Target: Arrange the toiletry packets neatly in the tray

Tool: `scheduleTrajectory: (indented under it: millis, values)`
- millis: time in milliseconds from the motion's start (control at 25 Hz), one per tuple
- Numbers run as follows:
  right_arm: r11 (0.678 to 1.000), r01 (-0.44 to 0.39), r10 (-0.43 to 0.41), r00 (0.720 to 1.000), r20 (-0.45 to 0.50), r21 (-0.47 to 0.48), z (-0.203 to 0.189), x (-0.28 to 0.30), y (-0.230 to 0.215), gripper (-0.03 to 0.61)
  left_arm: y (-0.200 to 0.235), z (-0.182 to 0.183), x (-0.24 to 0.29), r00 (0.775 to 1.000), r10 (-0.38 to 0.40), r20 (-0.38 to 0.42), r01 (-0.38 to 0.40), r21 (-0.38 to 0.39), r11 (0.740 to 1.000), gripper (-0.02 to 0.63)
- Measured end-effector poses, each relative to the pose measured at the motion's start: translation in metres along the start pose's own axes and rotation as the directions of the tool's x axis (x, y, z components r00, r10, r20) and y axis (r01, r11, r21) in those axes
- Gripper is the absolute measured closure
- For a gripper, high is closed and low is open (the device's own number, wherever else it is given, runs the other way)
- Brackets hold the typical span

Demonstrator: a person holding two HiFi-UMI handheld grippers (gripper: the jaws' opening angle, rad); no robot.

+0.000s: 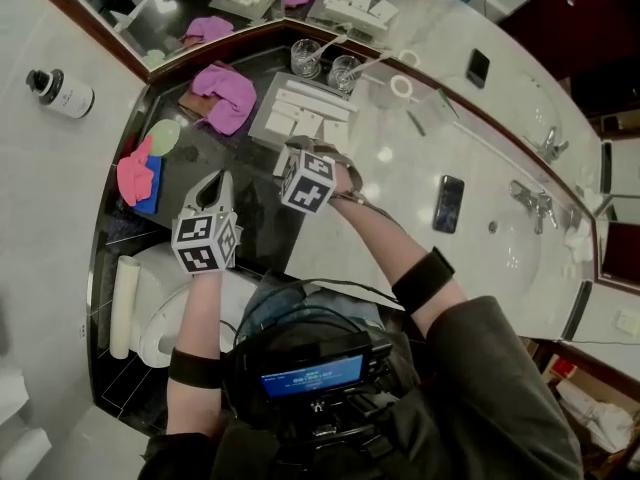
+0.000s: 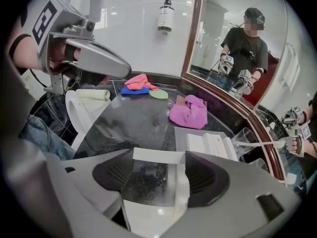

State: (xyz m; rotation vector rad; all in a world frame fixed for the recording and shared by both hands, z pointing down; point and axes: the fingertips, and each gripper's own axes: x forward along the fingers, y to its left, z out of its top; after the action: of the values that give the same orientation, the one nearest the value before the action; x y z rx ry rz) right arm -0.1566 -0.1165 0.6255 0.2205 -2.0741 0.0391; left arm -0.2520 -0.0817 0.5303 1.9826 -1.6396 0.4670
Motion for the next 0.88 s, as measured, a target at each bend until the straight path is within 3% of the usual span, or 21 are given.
scheduleTrajectory:
  millis: [320,560,880]
  values:
    - [0.997,-0.081,0.081,0.996,-0.026,0.003,0.022,0.041,0.043,0.241,0.027,-0.013,-0.023,0.997,0.073,0.005,-0.073,-0.045,0.996,0.614]
    - [0.993,-0.117,0.117,0.990,-0.083,0.006,0.017,0.073,0.055,0.239,0.047,-0.027,-0.035,0.993,0.116,-0.003,-0.115,-0.082,0.990,0.614]
    - [0.994,-0.112,0.111,0.990,-0.084,-0.007,0.020,0.094,0.056,0.225,0.062,-0.045,-0.039,0.989,0.145,-0.026,-0.147,-0.113,0.983,0.614]
